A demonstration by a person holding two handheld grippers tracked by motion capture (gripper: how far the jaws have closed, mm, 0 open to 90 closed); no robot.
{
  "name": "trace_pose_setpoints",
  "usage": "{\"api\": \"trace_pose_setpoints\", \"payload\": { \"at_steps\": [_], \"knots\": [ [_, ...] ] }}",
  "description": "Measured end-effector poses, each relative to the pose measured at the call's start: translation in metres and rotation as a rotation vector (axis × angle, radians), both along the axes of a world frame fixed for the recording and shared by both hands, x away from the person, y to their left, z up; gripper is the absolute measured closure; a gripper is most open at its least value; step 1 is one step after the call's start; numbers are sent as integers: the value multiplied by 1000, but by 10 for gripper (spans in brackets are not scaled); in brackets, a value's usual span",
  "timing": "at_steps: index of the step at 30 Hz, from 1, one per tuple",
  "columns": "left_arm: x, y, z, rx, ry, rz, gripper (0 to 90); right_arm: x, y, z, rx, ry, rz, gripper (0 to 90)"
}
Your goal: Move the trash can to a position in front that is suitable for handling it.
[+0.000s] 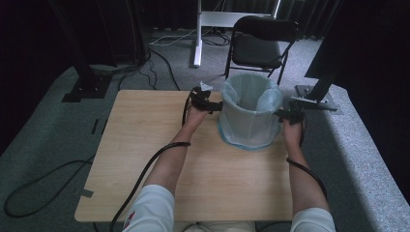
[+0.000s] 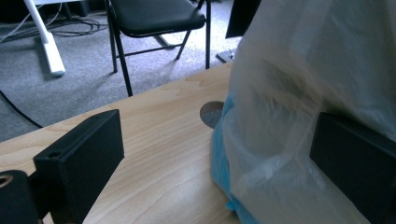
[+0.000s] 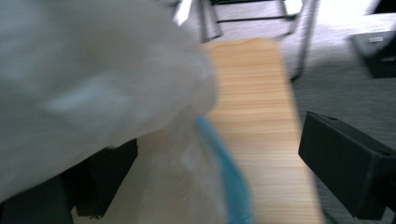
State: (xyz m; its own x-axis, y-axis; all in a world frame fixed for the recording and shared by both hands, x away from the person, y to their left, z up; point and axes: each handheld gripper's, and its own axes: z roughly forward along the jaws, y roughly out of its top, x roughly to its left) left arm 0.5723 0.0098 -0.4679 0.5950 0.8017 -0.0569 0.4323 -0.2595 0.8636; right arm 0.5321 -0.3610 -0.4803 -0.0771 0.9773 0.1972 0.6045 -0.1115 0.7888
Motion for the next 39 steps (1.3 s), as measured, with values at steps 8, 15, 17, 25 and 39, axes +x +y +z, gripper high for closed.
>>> {"api": "trace_pose_setpoints", "payload": {
  "at_steps": [8,15,17,25,39],
  "knots": [
    [-3,9,1,15,-11,-14,34,-1,5,0,19,-12,78,147],
    [-12,25,3,38,-27,-29,35,-2,17,3,2,-31,119,154],
    [-15,32,3,45,-30,-32,35,-3,23,4,-7,-30,135,153],
    [-32,66,2,37,-41,-22,35,-7,52,6,-36,-33,216,154],
    [-61,115,5,79,-57,-2,35,-18,98,8,13,-54,278,157]
  ]
}}
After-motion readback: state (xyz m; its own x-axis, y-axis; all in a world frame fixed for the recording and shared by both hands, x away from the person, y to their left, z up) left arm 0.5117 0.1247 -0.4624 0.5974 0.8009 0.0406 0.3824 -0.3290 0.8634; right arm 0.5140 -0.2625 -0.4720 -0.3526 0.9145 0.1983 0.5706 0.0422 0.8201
